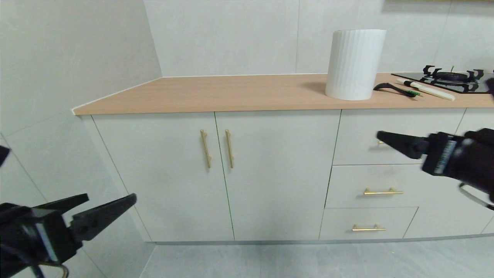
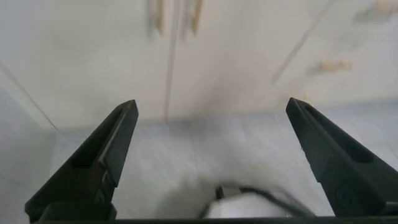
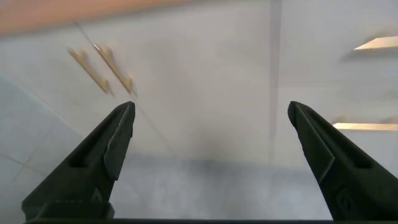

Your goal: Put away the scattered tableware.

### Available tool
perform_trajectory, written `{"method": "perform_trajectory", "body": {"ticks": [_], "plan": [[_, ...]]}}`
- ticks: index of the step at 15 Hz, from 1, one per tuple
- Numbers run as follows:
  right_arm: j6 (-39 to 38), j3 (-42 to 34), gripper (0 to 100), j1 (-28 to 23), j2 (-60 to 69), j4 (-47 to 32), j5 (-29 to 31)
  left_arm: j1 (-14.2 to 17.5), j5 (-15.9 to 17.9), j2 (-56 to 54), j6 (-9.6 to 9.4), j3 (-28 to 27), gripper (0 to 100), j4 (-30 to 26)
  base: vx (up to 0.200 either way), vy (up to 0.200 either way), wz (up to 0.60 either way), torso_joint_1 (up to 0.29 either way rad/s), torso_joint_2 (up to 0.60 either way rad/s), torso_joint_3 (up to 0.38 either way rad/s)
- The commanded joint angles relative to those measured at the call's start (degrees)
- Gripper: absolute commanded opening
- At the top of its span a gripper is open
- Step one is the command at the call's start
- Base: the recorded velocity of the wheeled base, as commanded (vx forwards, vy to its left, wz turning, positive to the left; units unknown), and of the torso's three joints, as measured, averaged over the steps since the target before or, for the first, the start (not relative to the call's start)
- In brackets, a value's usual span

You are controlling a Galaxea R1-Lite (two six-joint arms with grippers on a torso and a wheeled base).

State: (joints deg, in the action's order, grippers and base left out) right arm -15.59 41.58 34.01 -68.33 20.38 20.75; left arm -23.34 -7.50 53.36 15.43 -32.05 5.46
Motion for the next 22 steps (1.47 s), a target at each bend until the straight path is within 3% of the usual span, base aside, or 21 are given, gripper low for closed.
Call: {"method": "perform_trajectory", "body": {"ticks": [1, 2, 4, 5, 6, 7, 8, 10, 11, 13, 14, 16, 17, 19, 20, 22], "plan": [[11.20, -15.65, 100, -10.90, 27.28, -0.78, -0.01, 2.25, 0.03, -14.16, -1.72, 3.48, 100, -0.63, 0.000, 0.000, 0.00, 0.000, 0.00, 0.000], [14.19, -19.35, 100, -17.14, 35.72, -1.49, -2.82, 2.25, 0.11, -20.58, -1.81, 5.15, 100, -3.88, 0.000, 0.000, 0.00, 0.000, 0.00, 0.000], [14.27, -19.79, 100, -20.13, 44.16, -6.23, -4.31, 2.43, 0.11, -27.43, -2.07, 5.95, 100, -10.03, 0.000, 0.000, 0.00, 0.000, 0.00, 0.000], [14.45, -18.91, 100, -22.41, 51.98, -15.72, -4.31, 4.89, 0.03, -34.29, -2.34, 7.09, 100, -15.48, 0.000, 0.000, 0.00, 0.000, 0.00, 0.000], [14.45, -18.20, 100, -22.85, 54.71, -18.98, -4.40, 6.38, 0.11, -37.01, -2.86, 7.70, 100, -17.06, 0.000, 0.000, 0.00, 0.000, 0.00, 0.000], [14.54, -15.48, 100, -22.85, 60.77, -27.59, -4.49, 9.46, 0.11, -45.27, -5.41, 9.02, 100, -20.49, 0.000, 0.000, 0.00, 0.000, 0.00, 0.000], [14.54, -13.98, 100, -22.85, 62.70, -32.42, -4.14, 10.43, -0.68, -48.26, -7.44, 9.37, 100, -22.42, 0.000, 0.000, 0.00, 0.000, 0.00, 0.000], [14.45, -13.98, 100, -23.03, 62.62, -33.04, -0.89, 10.95, -7.27, -47.82, -7.70, 9.29, 100, -22.51, 0.000, 0.000, 0.00, 0.000, 0.00, 0.000], [14.71, -14.25, 100, -23.38, 62.62, -33.30, -0.53, 11.04, -7.44, -47.82, -7.96, 9.29, 100, -22.42, 0.000, 0.000, 0.00, 0.000, 0.00, 0.000], [16.82, -18.99, 100, -34.10, 64.81, -33.39, -3.52, 15.52, -7.44, -47.73, -10.16, 9.37, 100, -22.42, 0.000, 0.000, 0.00, 0.000, 0.00, 0.000], [17.79, -20.05, 100, -35.07, 66.22, -33.39, -4.75, 16.58, -7.53, -47.73, -10.07, 9.37, 100, -22.42, 0.000, 0.000, 0.00, 0.000, 0.00, 0.000], [17.79, -24.53, 100, -34.45, 67.63, -33.04, -2.29, 22.99, -7.80, -52.13, -11.21, 9.46, 100, -22.60, 0.000, 0.000, 0.00, 0.000, 0.00, 0.000], [18.05, -27.34, 100, -34.36, 67.89, -32.60, -2.20, 23.52, -7.00, -53.36, -13.85, 10.87, 100, -22.60, 0.000, 0.000, 0.00, 0.000, 0.00, 0.000], [17.79, -31.74, 100, -34.28, 68.24, -28.82, -2.38, 23.52, -7.71, -53.36, -14.38, 15.09, 100, -20.23, 0.000, 0.000, 0.00, 0.000, 0.00, 0.000], [17.79, -35.96, 100, -34.28, 68.24, -22.67, -4.14, 23.52, -7.36, -53.36, -14.91, 19.83, 100, -16.62, 0.000, 0.000, 0.00, 0.000, 0.00, 0.000], [17.53, -41.58, 100, -34.19, 68.24, -13.35, -9.41, 23.52, -4.98, -53.36, -18.86, 27.74, 100, -7.66, 0.000, 0.000, 0.00, 0.000, 0.00, 0.000]]}}
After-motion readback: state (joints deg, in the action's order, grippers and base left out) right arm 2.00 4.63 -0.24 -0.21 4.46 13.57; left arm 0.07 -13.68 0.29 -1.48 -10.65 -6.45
